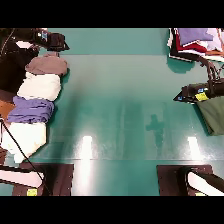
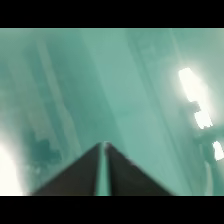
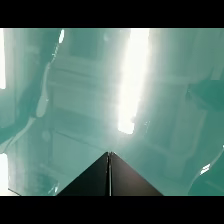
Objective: Fold the shirts.
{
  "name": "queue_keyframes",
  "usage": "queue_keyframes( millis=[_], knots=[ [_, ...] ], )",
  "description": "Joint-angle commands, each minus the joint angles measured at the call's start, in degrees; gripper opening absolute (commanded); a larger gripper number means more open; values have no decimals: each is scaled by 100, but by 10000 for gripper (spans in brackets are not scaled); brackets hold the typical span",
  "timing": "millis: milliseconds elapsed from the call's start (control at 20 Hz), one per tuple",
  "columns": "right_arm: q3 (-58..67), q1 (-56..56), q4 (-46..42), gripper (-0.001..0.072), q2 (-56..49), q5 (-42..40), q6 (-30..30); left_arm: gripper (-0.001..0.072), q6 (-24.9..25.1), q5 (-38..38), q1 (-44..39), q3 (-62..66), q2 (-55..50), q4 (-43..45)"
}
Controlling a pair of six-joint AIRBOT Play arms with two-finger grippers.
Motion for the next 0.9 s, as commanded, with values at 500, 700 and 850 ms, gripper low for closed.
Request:
queue_keyframes(
  millis=[500,700,850],
  knots=[
    [7,15,31,17,-2,114,4,685,-1314,1493,527,0,-2142,2879],
    [4,15,31,18,-4,85,4,684,-1401,1565,688,-9,-2446,3056],
    [7,15,31,18,-4,-39,4,349,-1399,1539,713,-7,-2564,3053]
  ],
)
